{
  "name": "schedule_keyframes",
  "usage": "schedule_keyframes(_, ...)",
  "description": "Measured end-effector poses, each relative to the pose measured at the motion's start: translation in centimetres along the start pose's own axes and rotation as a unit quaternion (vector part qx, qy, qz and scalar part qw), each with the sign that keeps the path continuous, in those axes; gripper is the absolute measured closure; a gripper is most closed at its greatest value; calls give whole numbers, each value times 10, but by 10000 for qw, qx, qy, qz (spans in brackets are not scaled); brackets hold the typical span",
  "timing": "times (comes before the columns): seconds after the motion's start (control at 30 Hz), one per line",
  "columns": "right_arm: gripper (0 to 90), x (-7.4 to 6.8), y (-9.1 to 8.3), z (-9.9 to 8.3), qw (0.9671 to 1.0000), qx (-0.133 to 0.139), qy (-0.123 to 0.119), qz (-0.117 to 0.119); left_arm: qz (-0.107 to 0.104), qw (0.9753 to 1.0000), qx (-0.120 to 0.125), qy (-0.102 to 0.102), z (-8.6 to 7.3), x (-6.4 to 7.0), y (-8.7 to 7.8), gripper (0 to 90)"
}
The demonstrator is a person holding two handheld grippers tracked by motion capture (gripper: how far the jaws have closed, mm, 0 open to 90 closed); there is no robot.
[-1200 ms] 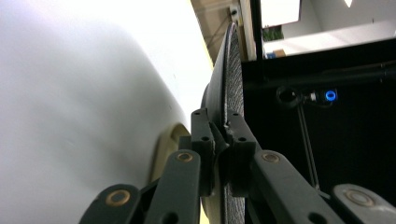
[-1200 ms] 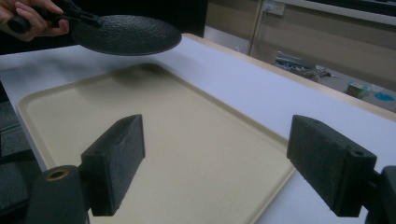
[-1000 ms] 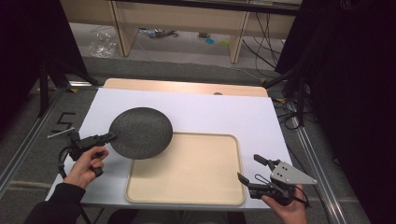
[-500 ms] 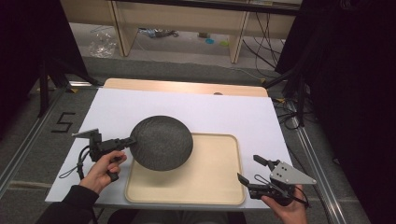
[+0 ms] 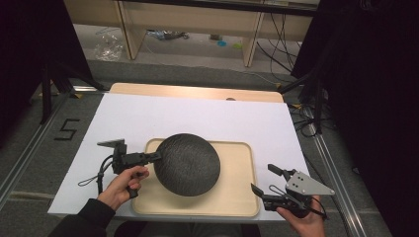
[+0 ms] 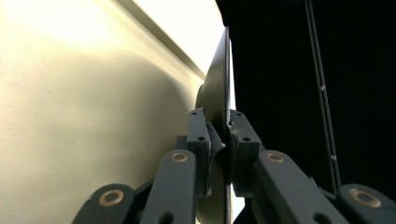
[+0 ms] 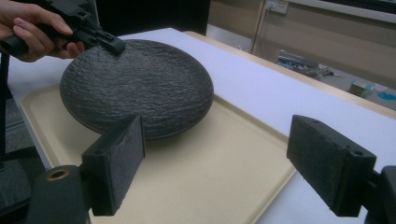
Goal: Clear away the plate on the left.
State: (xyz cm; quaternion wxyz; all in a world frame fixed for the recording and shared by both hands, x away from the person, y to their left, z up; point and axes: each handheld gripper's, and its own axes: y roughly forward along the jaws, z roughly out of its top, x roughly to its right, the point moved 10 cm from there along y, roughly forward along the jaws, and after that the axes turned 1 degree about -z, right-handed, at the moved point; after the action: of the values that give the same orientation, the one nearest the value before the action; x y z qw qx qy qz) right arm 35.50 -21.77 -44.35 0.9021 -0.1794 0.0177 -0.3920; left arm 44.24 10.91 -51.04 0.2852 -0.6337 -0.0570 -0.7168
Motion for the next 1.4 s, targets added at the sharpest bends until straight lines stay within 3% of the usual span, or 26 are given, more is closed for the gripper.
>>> schedule_keyframes(0.17, 205, 0, 0, 0, 10000, 4, 9, 11, 207, 9992, -276, 197, -10, -4, 8, 802)
schedule_keyframes(0.27, 205, -1, -1, 1, 10000, -2, 10, 22, 192, 9987, -426, 210, -17, -4, 10, 805)
schedule_keyframes(0.47, 205, -1, -1, 0, 10000, -21, 9, 29, 447, 9945, -635, 701, -26, -7, 15, 836)
schedule_keyframes(0.6, 205, -1, -1, 0, 10000, -36, 6, 35, 678, 9892, -806, 1021, -30, -9, 15, 848)
schedule_keyframes(0.63, 206, -1, -1, 1, 10000, -8, 12, 35, 683, 9862, -867, 1234, -31, -10, 14, 850)
schedule_keyframes(0.67, 206, -1, -1, 1, 10000, 8, -7, 37, 715, 9864, -888, 1187, -32, -8, 14, 847)
schedule_keyframes(0.7, 206, -1, 0, 1, 10000, 8, 6, 51, 733, 9846, -936, 1280, -34, -9, 14, 840)
schedule_keyframes(0.73, 205, -1, 0, -1, 10000, -31, 7, 32, 822, 9802, -976, 1517, -34, -12, 14, 831)
schedule_keyframes(0.77, 205, -1, -1, -1, 10000, -41, -7, 25, 835, 9779, -1027, 1618, -35, -13, 14, 822)
schedule_keyframes(0.8, 206, -1, -1, 0, 10000, -29, -11, 34, 832, 9765, -1080, 1672, -36, -14, 13, 816)
schedule_keyframes(0.83, 206, -1, -1, 1, 10000, -2, -13, 50, 905, 9781, -1082, 1529, -39, -12, 13, 813)
schedule_keyframes(0.87, 206, -1, -1, 0, 10000, -19, -12, 53, 895, 9737, -1112, 1777, -38, -14, 13, 810)
schedule_keyframes(0.9, 206, -2, 0, -1, 10000, -31, 1, 49, 970, 9719, -1129, 1822, -39, -16, 13, 807)
schedule_keyframes(0.93, 206, -2, 0, -1, 10000, -41, 1, 39, 1039, 9722, -1155, 1749, -41, -16, 13, 802)
schedule_keyframes(0.97, 206, -1, 0, 0, 10000, -18, -1, 21, 1089, 9741, -1146, 1616, -44, -15, 13, 796)
schedule_keyframes(1.03, 207, -1, 0, 1, 10000, -2, -11, 51, 1092, 9674, -1217, 1936, -45, -18, 13, 786)
schedule_keyframes(1.07, 207, -2, 1, 0, 10000, -21, -2, 73, 1130, 9698, -1220, 1783, -47, -16, 13, 785)
schedule_keyframes(1.17, 207, -1, 1, 0, 10000, -27, -10, 46, 1156, 9644, -1306, 1989, -50, -18, 13, 775)
schedule_keyframes(1.2, 207, -1, 1, 0, 10000, -18, -12, 51, 1174, 9662, -1321, 1878, -53, -17, 13, 772)
schedule_keyframes(1.27, 207, -1, 1, -1, 10000, -49, -10, 45, 1162, 9646, -1379, 1923, -56, -17, 13, 768)
schedule_keyframes(1.3, 207, -1, 0, -1, 10000, -43, -7, 38, 1199, 9609, -1409, 2060, -56, -19, 13, 765)
schedule_keyframes(1.33, 207, -1, 0, 0, 10000, -27, -6, 37, 1189, 9659, -1384, 1838, -61, -16, 13, 762)
schedule_keyframes(1.37, 207, -1, 0, 0, 10000, -10, -11, 42, 1245, 9659, -1426, 1765, -64, -17, 12, 761)
schedule_keyframes(1.4, 207, -1, 0, -1, 10000, -51, -3, 57, 1236, 9644, -1478, 1813, -66, -18, 11, 758)
